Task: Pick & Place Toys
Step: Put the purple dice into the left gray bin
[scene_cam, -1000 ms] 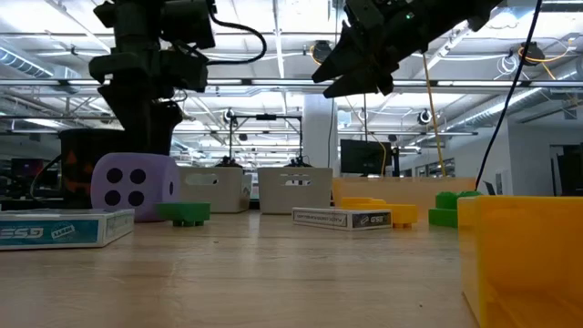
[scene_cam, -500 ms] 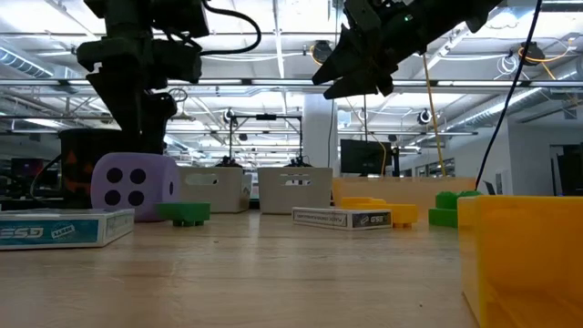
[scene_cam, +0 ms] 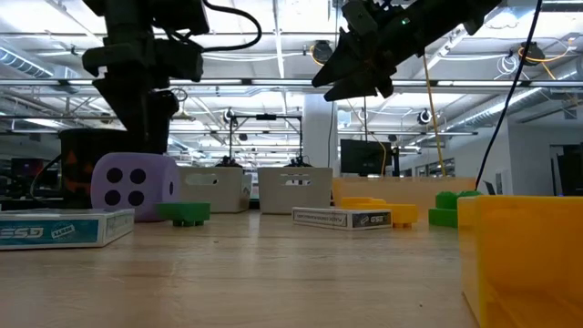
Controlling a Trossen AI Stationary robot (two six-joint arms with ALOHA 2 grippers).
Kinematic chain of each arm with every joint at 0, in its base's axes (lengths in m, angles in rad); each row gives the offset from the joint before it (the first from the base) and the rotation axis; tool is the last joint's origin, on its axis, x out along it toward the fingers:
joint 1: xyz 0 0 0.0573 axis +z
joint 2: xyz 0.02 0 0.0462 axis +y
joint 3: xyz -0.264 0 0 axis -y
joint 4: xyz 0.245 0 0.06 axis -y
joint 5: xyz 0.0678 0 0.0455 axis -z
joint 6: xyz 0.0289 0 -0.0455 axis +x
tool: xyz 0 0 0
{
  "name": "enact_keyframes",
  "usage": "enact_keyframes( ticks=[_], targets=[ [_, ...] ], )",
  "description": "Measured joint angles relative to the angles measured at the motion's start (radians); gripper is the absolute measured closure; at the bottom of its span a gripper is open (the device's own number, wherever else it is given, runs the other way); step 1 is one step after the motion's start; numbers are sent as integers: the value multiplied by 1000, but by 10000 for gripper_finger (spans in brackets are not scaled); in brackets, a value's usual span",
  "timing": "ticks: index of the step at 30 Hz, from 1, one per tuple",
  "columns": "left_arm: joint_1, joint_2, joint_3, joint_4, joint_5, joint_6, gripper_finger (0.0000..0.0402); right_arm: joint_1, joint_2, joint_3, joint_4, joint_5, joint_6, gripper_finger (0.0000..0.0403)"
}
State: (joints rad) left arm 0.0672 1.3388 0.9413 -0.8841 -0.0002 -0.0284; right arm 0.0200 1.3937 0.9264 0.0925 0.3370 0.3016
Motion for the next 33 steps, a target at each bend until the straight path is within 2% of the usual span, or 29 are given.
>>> enact_keyframes(
  ticks=[16,33],
  targets=[
    [-36,61,1,10,-1,2,4,0,0,0,0,0,0,161],
    [-36,63,1,26,-27,-3,4,0,0,0,0,0,0,161]
  ],
)
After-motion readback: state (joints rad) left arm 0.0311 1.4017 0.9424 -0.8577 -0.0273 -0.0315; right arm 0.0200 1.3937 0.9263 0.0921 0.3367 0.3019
